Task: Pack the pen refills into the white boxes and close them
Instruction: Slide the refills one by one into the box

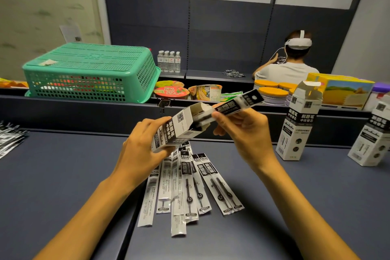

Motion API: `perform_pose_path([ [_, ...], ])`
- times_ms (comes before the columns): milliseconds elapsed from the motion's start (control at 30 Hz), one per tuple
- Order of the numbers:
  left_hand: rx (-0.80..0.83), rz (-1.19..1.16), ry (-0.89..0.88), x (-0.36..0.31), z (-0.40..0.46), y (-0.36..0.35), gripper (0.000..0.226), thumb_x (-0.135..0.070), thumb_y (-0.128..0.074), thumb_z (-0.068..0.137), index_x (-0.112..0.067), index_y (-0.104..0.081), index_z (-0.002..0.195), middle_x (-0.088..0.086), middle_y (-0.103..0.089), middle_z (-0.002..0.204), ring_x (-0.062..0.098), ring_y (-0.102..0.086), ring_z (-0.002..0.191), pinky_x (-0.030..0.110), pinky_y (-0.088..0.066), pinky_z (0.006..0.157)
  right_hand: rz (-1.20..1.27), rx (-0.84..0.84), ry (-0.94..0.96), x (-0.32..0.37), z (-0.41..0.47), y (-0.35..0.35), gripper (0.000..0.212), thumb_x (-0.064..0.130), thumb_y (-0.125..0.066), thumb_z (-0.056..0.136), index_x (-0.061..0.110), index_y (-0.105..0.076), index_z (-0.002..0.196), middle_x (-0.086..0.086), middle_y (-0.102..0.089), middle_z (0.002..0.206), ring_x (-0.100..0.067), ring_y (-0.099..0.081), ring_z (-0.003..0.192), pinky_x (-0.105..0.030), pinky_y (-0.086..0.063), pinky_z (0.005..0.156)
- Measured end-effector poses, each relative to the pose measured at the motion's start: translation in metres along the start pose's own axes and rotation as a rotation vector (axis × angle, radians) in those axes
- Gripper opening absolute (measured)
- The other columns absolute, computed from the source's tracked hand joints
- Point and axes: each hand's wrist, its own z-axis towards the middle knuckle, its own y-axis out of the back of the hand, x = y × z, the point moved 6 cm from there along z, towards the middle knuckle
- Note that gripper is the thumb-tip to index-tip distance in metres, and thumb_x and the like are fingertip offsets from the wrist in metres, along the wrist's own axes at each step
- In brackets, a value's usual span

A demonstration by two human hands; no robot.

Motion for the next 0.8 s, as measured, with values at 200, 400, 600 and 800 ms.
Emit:
perform_pose_path([
  [200,0.005,0.010,0.003,0.001,0.000,0.000,0.073,-0.025,-0.081,0.075,-0.029,-0.045,0.138,-0.006,-0.055,0.115,0.010,-0.051,0.105,0.035,-0.055,0.079,-0.250,0.130,-0.058,-0.007,0.001,-0.012,0.007,0.039,-0.071,0.084,0.040,-0.064,0.084,0.003,-0.066,0.063,-0.010,-0.060,0.055,-0.022,-0.049,0.053],
  [400,0.001,0.012,0.007,0.002,0.000,-0.001,0.072,-0.024,-0.082,0.074,-0.027,-0.046,0.138,-0.005,-0.056,0.113,0.012,-0.052,0.103,0.034,-0.054,0.077,-0.178,0.079,-0.056,-0.004,-0.002,-0.004,0.042,0.043,-0.050,0.094,0.007,-0.059,0.073,-0.008,-0.057,0.060,-0.026,-0.054,0.054,-0.047,-0.045,0.059],
  [600,0.001,0.016,0.014,0.003,0.000,-0.001,0.072,-0.023,-0.082,0.074,-0.029,-0.046,0.137,-0.005,-0.055,0.114,0.012,-0.052,0.105,0.037,-0.055,0.078,-0.363,0.151,-0.041,-0.015,-0.006,-0.018,0.018,0.030,-0.066,0.092,0.014,-0.065,0.099,0.003,-0.061,0.075,-0.021,-0.054,0.061,-0.039,-0.048,0.057],
  [800,-0.004,0.006,0.010,0.001,-0.001,0.000,0.072,-0.023,-0.081,0.074,-0.028,-0.047,0.137,-0.005,-0.055,0.113,0.012,-0.052,0.103,0.035,-0.055,0.077,-0.206,0.031,-0.088,-0.015,-0.009,-0.006,0.007,0.017,-0.061,0.095,0.015,-0.068,0.094,0.018,-0.059,0.063,-0.005,-0.050,0.052,-0.025,-0.040,0.050],
])
